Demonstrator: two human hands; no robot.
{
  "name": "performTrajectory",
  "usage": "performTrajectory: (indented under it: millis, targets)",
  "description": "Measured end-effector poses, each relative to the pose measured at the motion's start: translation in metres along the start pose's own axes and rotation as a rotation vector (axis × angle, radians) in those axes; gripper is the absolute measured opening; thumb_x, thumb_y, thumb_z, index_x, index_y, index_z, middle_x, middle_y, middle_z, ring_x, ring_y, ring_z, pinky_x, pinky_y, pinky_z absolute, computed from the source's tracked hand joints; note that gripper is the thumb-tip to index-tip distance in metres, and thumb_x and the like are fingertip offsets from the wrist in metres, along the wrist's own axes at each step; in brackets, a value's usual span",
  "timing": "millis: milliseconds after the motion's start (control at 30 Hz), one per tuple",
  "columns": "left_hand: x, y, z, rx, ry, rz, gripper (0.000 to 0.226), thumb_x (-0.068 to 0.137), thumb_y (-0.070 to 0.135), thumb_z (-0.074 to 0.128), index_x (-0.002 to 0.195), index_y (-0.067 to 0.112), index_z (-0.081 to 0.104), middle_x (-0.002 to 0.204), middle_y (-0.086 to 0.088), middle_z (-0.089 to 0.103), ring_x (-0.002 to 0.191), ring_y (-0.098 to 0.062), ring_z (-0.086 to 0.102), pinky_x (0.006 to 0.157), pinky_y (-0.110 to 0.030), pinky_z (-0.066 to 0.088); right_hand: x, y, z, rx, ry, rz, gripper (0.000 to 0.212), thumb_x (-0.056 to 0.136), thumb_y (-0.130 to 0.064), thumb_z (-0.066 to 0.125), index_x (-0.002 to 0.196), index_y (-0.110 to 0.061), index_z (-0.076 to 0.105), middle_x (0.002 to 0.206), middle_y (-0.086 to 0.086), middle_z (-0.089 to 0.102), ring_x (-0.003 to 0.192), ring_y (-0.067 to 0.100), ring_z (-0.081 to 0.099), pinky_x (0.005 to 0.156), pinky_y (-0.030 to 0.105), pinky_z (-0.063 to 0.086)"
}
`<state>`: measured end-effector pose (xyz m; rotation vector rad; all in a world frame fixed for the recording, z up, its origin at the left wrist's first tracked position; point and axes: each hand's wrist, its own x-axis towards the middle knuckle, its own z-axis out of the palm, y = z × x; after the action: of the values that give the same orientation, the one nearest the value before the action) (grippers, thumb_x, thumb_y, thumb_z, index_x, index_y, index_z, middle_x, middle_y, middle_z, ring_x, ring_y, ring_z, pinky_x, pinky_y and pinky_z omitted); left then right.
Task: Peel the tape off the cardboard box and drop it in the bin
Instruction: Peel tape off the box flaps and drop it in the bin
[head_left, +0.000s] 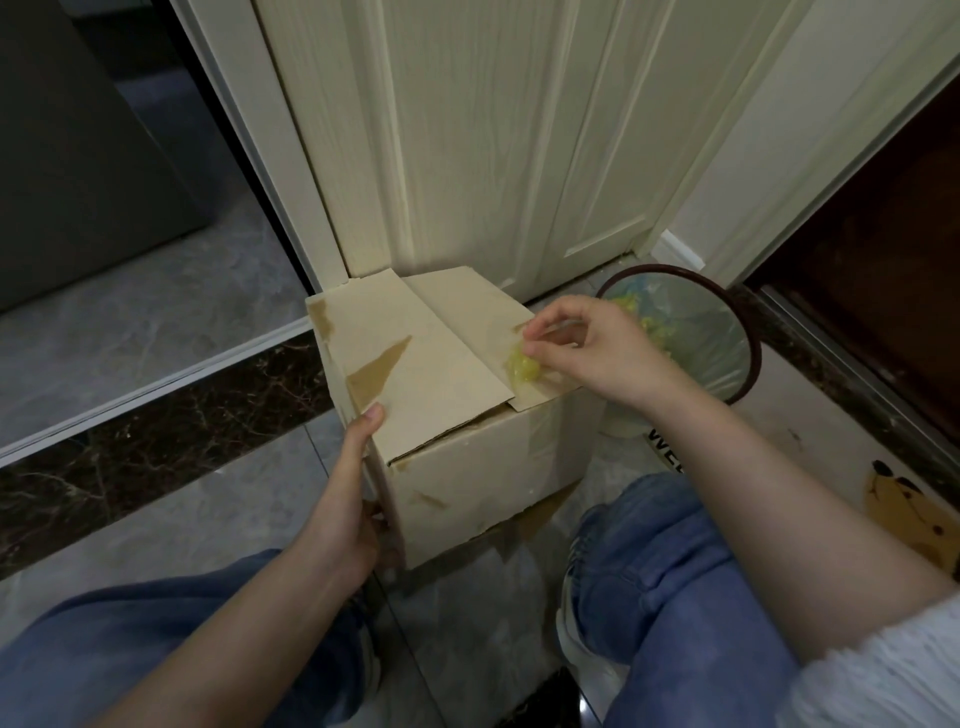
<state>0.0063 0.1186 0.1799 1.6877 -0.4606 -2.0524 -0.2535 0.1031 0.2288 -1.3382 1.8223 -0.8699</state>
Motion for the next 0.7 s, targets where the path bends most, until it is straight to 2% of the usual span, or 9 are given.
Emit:
performTrajectory:
  millis: [67,167,267,367,433,500,600,700]
  targets:
    - [-0.001,0.0,0.001,0.008,-0.007,0.006,0.108,0.044,0.083,0.077,0.138,0.035,0.056,0.132,-0.015,0.061,0.119,-0.039,0.057,0.103,-0.059,0.045,0.001,0.001,0.0,0.043,0.041,0.015,0.027,0.079,-0.016,0.083,0.099,-0.011,0.065,0.103,0.002,0.071,0.089,0.016,0.071,0.085,0.033,0.059]
    - [-0.002,0.0,0.003,0.003,-0.01,0.004,0.108,0.048,0.083,0.075,0.141,0.033,0.053,0.132,-0.016,0.06,0.119,-0.039,0.056,0.101,-0.059,0.046,0.004,0.002,0.002,0.084,0.059,0.024,0.019,0.085,-0.021,0.078,0.1,-0.013,0.067,0.101,0.002,0.071,0.09,0.02,0.071,0.084,0.04,0.06]
    - [-0.002,0.0,0.005,-0.024,-0.013,-0.003,0.111,0.044,0.08,0.071,0.143,0.033,0.05,0.132,-0.016,0.059,0.12,-0.04,0.056,0.101,-0.06,0.045,0.005,0.001,0.002,-0.084,0.074,-0.032,0.019,0.094,-0.025,0.067,0.112,-0.019,0.07,0.105,-0.006,0.071,0.098,0.008,0.066,0.095,0.031,0.053]
    - [-0.003,0.002,0.008,-0.037,-0.025,-0.006,0.116,0.039,0.08,0.074,0.142,0.033,0.051,0.132,-0.016,0.06,0.119,-0.039,0.056,0.103,-0.06,0.044,0.002,-0.001,0.001,-0.301,-0.003,-0.077,0.032,0.101,-0.031,0.055,0.127,-0.019,0.067,0.121,-0.003,0.068,0.11,0.009,0.06,0.098,0.025,0.045]
    - [-0.003,0.002,0.009,-0.035,-0.024,-0.003,0.118,0.038,0.081,0.08,0.142,0.033,0.052,0.132,-0.015,0.06,0.119,-0.038,0.056,0.101,-0.059,0.045,0.001,0.0,0.0,-0.358,-0.081,-0.046,0.035,0.104,-0.035,0.048,0.13,-0.019,0.066,0.123,0.002,0.068,0.112,0.016,0.061,0.098,0.029,0.045]
    - [-0.003,0.002,0.009,-0.035,-0.015,-0.005,0.126,0.029,0.081,0.082,0.142,0.033,0.052,0.132,-0.014,0.059,0.119,-0.038,0.056,0.098,-0.058,0.047,0.0,-0.001,0.0,-0.36,-0.136,-0.023,0.037,0.105,-0.036,0.046,0.13,-0.019,0.066,0.127,0.003,0.068,0.118,0.018,0.06,0.102,0.03,0.044]
    - [-0.003,0.003,0.008,-0.038,-0.023,-0.001,0.125,0.028,0.08,0.081,0.14,0.034,0.052,0.133,-0.015,0.06,0.119,-0.038,0.056,0.1,-0.059,0.046,0.0,-0.004,-0.005,-0.33,-0.173,-0.027,0.037,0.104,-0.036,0.048,0.133,-0.021,0.064,0.139,-0.006,0.06,0.127,0.007,0.052,0.103,0.018,0.035]
    - [-0.003,0.003,0.006,-0.036,-0.03,0.002,0.12,0.034,0.081,0.081,0.14,0.034,0.052,0.133,-0.016,0.059,0.12,-0.039,0.055,0.102,-0.062,0.043,0.001,-0.002,-0.008,-0.289,-0.19,-0.024,0.034,0.102,-0.037,0.053,0.131,-0.024,0.066,0.135,-0.013,0.061,0.117,-0.004,0.051,0.089,0.006,0.035]
